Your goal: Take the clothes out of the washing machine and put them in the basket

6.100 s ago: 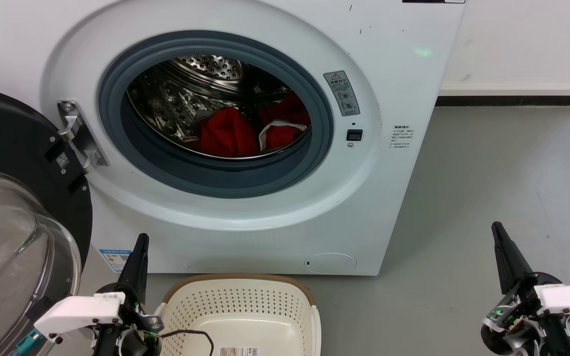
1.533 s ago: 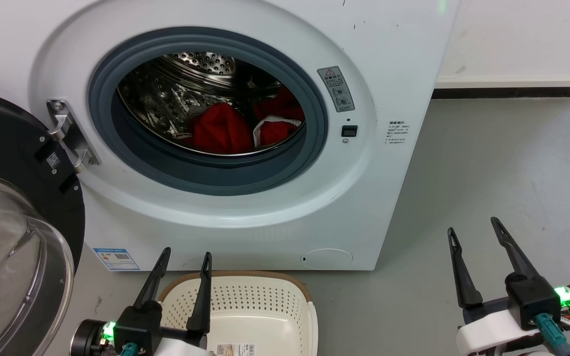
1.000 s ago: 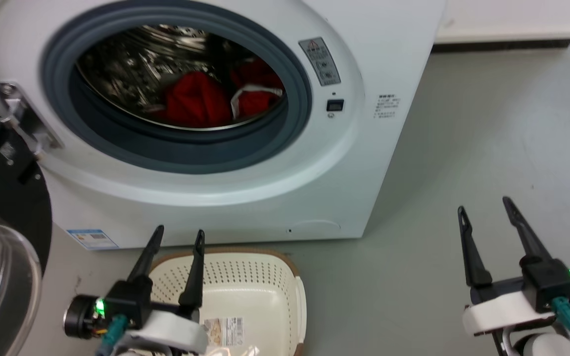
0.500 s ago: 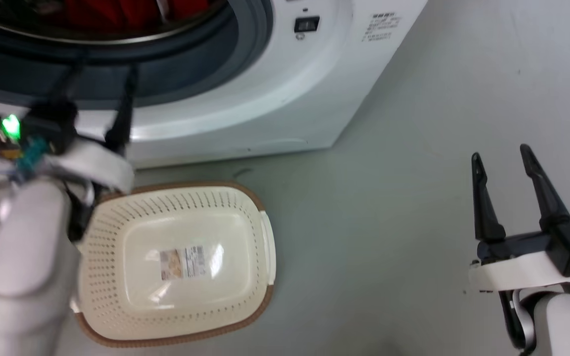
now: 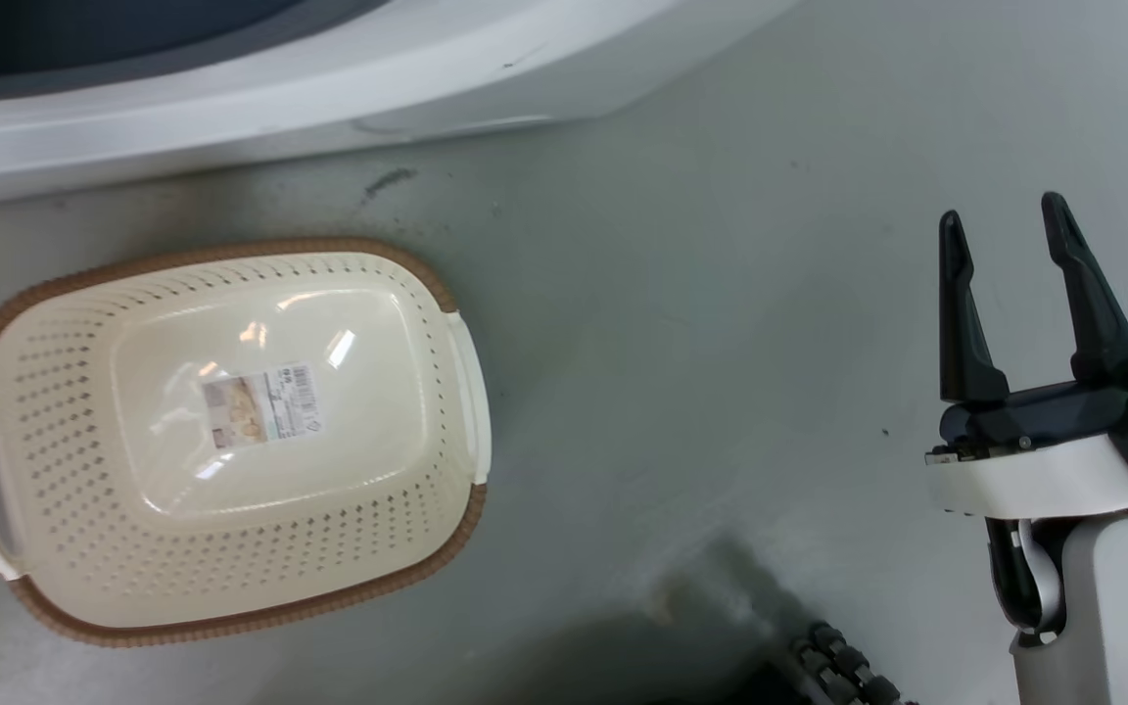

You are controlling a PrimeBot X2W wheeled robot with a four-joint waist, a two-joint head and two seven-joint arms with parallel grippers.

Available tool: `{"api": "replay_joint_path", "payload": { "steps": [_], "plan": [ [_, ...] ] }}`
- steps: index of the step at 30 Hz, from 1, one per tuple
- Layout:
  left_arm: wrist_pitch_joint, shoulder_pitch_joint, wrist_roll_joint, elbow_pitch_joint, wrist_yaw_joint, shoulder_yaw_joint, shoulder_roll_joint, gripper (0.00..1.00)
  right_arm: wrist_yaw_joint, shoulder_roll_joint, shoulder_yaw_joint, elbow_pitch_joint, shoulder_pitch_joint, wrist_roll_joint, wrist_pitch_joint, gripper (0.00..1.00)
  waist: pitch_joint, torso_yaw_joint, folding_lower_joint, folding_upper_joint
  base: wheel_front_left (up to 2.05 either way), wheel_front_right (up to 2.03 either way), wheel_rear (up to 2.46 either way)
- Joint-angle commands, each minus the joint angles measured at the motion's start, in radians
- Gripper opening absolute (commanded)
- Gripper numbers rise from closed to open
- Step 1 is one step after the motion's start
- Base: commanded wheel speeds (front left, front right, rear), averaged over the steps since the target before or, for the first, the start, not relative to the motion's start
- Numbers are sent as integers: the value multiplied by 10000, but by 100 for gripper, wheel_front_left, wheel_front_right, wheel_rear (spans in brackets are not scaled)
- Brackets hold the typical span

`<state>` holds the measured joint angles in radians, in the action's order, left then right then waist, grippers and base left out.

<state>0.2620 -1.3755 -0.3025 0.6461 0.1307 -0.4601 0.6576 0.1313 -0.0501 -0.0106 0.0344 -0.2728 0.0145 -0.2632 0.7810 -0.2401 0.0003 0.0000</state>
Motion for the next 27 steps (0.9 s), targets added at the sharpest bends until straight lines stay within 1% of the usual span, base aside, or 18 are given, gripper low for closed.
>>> {"api": "replay_joint_path", "payload": {
  "steps": [1, 5, 9, 11, 15, 20, 23, 27],
  "plan": [
    [413, -535, -83, 113, -18, -239, 111, 100, -10, -1, 73, 84, -207, 111, -26, 100, 621, -392, -3, 0, 0, 0, 0],
    [2033, -2086, -678, 496, -17, -990, 433, 100, -8, 1, 366, 120, -355, 439, -25, 100, 1039, -708, -3, 0, 0, 0, 0],
    [3558, -3274, -1336, 635, -17, -1673, 691, 100, -9, 2, 779, 177, -394, 739, -25, 100, 1359, -1066, -3, 0, 0, 0, 0],
    [3990, -3749, -1554, 643, -17, -1958, 816, 100, -9, 1, 961, 193, -391, 871, -25, 100, 1504, -1225, -3, 0, 0, 0, 0],
    [4992, -4315, -1754, 1288, -18, -2028, 884, 100, -10, 1, 1244, 198, -450, 1049, -26, 100, 1737, -1560, -3, 0, 0, 0, 0],
    [5597, -4607, -1698, 1602, -17, -2224, 1009, 100, -9, 2, 1339, 302, -409, 1357, -25, 100, 1883, -1873, -3, 0, 0, 0, 0],
    [5897, -4470, -1734, 1807, -18, -2337, 1063, 100, -9, 2, 1330, 362, -246, 1401, -25, 100, 1903, -1896, -3, 0, 0, 0, 0],
    [5992, -4279, -1870, 1940, -48, -2336, 1012, 100, -9, 2, 1306, 362, -204, 1416, -25, 100, 1920, -1885, -3, 0, 0, 0, 0]
  ]
}}
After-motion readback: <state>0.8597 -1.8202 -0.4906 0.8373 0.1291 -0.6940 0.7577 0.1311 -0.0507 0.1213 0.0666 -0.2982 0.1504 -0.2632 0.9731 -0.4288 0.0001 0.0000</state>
